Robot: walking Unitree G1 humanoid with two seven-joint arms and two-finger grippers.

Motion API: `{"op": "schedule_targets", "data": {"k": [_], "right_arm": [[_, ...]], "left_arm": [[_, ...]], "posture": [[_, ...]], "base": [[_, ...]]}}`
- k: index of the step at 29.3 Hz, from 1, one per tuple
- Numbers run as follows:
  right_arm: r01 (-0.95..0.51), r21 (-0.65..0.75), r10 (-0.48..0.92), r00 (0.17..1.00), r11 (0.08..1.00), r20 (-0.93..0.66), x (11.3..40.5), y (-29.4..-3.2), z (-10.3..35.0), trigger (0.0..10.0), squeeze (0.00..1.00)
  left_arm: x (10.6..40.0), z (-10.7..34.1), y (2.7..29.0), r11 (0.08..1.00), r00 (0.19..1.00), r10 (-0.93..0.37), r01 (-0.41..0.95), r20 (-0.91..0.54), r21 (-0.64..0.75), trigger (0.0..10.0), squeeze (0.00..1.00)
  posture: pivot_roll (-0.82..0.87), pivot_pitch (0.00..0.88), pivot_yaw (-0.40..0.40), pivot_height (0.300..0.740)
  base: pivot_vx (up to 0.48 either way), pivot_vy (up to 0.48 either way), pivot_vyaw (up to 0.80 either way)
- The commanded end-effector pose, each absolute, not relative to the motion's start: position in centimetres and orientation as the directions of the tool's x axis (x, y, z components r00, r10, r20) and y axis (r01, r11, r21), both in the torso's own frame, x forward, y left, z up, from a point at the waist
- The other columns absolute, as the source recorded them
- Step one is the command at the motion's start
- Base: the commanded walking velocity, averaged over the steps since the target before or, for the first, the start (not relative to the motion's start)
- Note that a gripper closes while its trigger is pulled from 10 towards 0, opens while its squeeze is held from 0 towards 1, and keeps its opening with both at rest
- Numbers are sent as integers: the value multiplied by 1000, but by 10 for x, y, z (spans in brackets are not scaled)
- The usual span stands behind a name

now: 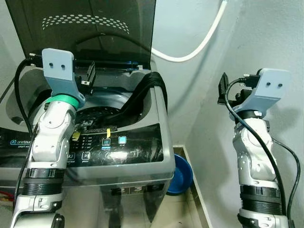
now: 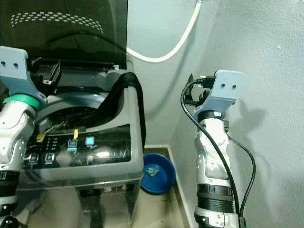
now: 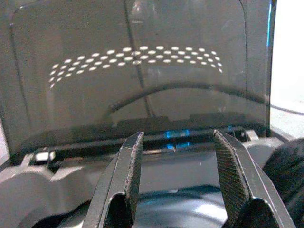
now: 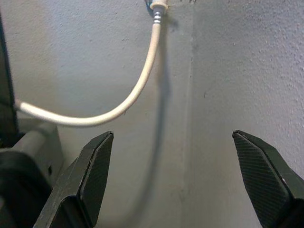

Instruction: Clothes washing

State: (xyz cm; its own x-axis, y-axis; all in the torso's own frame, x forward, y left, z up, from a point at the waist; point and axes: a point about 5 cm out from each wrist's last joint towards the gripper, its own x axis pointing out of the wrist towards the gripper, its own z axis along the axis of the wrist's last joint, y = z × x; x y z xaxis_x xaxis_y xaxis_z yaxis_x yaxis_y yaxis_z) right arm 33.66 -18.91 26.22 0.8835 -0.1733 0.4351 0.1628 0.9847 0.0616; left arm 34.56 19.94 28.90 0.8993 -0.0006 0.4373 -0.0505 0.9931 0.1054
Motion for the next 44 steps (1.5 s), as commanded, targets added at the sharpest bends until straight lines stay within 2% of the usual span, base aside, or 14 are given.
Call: {"op": "schedule_targets", "data": {"k": [1,24,30,44], "right_arm": [[167,65,-179,883,984,434,337,-190,261,10000,0],[140,8,-129,887,990,443,338,-183,260,10000,0],[113,-14,-95,890,993,445,339,-179,260,10000,0],[55,-70,-20,901,996,433,340,-172,254,10000,0]], "left_arm": [[345,289,198,993,898,-8,-46,440,112,10000,0],[348,289,197,993,897,-15,-39,443,113,10000,0],[349,289,196,994,896,-10,-39,443,101,10000,0],[349,282,186,994,907,-46,0,418,108,10000,0]], "posture": [[16,12,6,740],[16,13,8,740],[18,13,8,740],[18,11,5,740]], "base": [[-409,0,0],[-384,0,0],[-44,0,0],[0,0,757]]}}
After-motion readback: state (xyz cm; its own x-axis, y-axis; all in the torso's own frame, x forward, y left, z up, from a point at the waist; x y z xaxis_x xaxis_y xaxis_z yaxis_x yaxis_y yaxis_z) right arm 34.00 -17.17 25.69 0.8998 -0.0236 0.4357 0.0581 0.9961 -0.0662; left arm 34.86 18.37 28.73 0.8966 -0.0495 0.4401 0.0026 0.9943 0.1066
